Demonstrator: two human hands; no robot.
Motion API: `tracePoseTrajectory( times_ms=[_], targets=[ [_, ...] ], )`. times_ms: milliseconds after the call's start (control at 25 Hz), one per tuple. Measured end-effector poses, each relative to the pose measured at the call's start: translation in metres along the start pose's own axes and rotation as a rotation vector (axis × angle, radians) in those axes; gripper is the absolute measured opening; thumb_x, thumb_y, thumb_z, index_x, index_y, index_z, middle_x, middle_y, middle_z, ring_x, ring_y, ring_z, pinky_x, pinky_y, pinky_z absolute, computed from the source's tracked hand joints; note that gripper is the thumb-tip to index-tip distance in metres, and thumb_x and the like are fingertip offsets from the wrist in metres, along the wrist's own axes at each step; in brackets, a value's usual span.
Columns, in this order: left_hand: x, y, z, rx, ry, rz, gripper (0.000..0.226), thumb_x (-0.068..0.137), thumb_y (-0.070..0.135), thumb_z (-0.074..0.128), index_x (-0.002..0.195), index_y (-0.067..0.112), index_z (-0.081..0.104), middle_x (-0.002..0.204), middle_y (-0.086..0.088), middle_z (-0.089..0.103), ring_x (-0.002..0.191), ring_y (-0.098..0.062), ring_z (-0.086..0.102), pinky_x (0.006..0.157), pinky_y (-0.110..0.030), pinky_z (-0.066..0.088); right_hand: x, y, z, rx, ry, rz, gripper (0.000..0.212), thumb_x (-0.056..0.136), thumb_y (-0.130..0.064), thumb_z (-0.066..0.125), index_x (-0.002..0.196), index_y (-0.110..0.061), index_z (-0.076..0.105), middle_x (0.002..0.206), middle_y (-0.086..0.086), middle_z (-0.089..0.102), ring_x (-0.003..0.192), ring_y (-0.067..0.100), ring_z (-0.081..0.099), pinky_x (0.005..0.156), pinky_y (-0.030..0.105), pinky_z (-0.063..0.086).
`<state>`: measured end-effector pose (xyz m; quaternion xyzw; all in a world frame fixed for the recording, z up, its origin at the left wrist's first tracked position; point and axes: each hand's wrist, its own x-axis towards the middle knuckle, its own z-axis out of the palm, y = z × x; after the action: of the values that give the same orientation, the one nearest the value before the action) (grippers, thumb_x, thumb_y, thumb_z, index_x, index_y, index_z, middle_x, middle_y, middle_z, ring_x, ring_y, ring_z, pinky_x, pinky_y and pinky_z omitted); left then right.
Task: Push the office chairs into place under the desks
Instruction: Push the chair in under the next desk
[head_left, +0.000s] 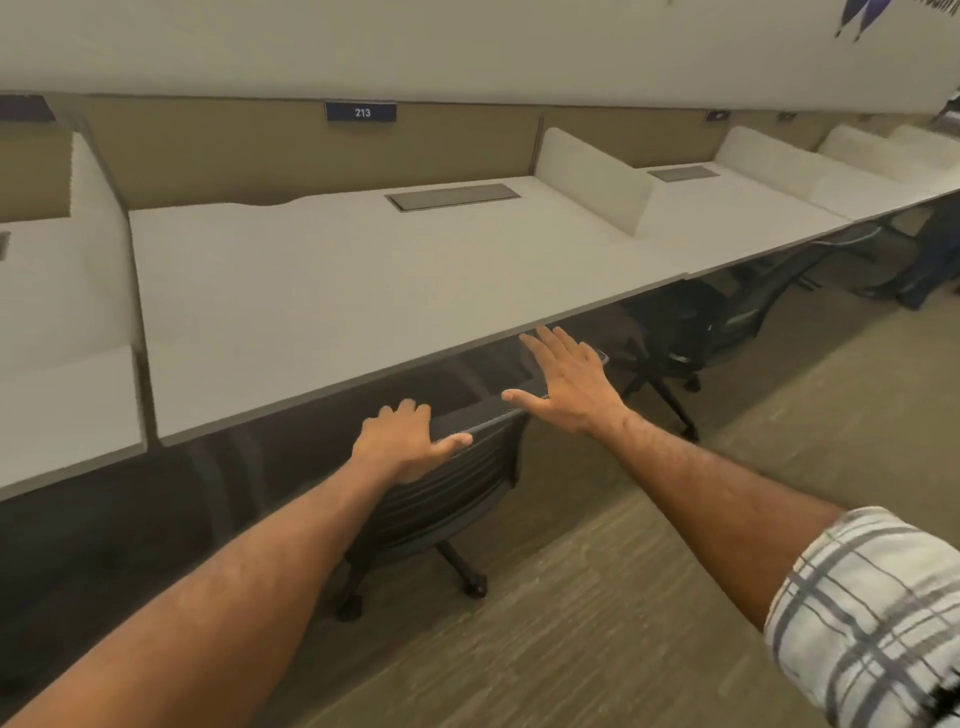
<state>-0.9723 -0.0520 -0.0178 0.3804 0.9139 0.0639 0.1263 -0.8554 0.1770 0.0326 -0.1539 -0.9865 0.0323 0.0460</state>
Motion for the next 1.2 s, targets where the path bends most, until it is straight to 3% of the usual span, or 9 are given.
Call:
tracePoseTrajectory(
  times_ms=[120,280,320,400,440,520,840,1040,1200],
  targets=[
    [-0.001,-0.009,0.011,0.02,-0.019,-0.001,0.096,0.075,0.096,0.02,0.122,0.022,0.058,0.099,0.003,0.067,0.085,-0.017,0.064,0.078,-0.038,0.056,0.034,0.023,0.015,0.009,-0.071,-0.063,0.105,0.081,-0.092,0.03,0.163,-0.026,0.021,0.172,0.007,0.012,0.158,0.027,0.008,0.125,0.054,0.005],
    [0.002,-0.008,0.012,0.033,0.011,-0.019,0.109,0.065,0.103,0.01,0.134,0.031,0.055,0.111,0.01,0.07,0.095,-0.013,0.064,0.082,-0.036,0.056,0.066,0.067,0.035,0.015,-0.24,-0.091,0.113,0.075,-0.098,0.026,0.159,-0.024,0.036,0.169,0.006,0.027,0.157,0.027,0.018,0.127,0.054,0.008],
    [0.001,-0.008,0.012,0.03,0.008,-0.04,0.11,0.064,0.104,0.011,0.137,0.033,0.053,0.118,0.011,0.069,0.101,-0.013,0.064,0.085,-0.037,0.054,0.072,0.077,0.04,0.003,-0.274,-0.12,0.112,0.073,-0.1,0.024,0.149,-0.023,0.052,0.158,0.005,0.047,0.148,0.028,0.036,0.123,0.053,0.023],
    [0.001,-0.005,0.013,0.02,0.011,-0.071,0.109,0.063,0.105,0.015,0.138,0.037,0.053,0.124,0.014,0.068,0.107,-0.012,0.064,0.089,-0.037,0.053,0.076,0.094,0.048,0.012,-0.26,-0.188,0.105,0.067,-0.105,0.015,0.098,-0.023,0.073,0.096,-0.003,0.075,0.094,0.021,0.067,0.085,0.042,0.044],
    [0.0,-0.003,0.015,0.011,0.016,-0.079,0.108,0.063,0.106,0.016,0.138,0.037,0.053,0.124,0.016,0.067,0.107,-0.01,0.063,0.089,-0.036,0.053,0.077,0.101,0.053,0.017,-0.215,-0.233,0.099,0.066,-0.106,0.011,0.075,-0.023,0.065,0.07,-0.006,0.066,0.069,0.015,0.061,0.07,0.039,0.039],
    [-0.001,0.006,0.016,0.017,0.045,-0.088,0.105,0.064,0.105,0.017,0.135,0.039,0.056,0.121,0.019,0.068,0.104,-0.006,0.063,0.086,-0.032,0.052,0.075,0.114,0.06,0.023,-0.127,-0.324,0.09,0.067,-0.106,0.01,0.059,-0.024,0.048,0.055,-0.008,0.051,0.053,0.009,0.046,0.062,0.038,0.031],
    [0.015,0.045,0.012,0.05,0.073,-0.121,0.094,0.067,0.102,0.022,0.129,0.042,0.06,0.117,0.024,0.068,0.1,-0.003,0.063,0.082,-0.031,0.051,0.073,0.157,0.047,0.019,-0.175,-0.427,0.101,0.053,-0.112,0.017,0.066,-0.019,0.054,0.066,-0.003,0.06,0.059,0.012,0.053,0.053,0.031,0.028],
    [0.029,0.053,0.006,0.054,0.022,-0.095,0.095,0.066,0.102,0.024,0.132,0.042,0.058,0.121,0.023,0.066,0.102,-0.001,0.061,0.083,-0.029,0.049,0.07,0.184,0.053,0.041,-0.103,-0.451,0.093,0.057,-0.111,0.018,0.068,-0.022,0.045,0.071,-0.007,0.052,0.065,0.012,0.047,0.071,0.037,0.034],
    [0.053,0.05,-0.006,0.033,0.016,-0.062,0.093,0.065,0.104,0.024,0.128,0.044,0.06,0.114,0.027,0.066,0.096,0.003,0.06,0.082,-0.028,0.05,0.081,0.197,0.056,0.039,-0.023,-0.425,0.098,0.06,-0.111,0.019,0.074,-0.02,0.053,0.074,-0.007,0.051,0.07,0.015,0.048,0.067,0.038,0.038]
  ],
)
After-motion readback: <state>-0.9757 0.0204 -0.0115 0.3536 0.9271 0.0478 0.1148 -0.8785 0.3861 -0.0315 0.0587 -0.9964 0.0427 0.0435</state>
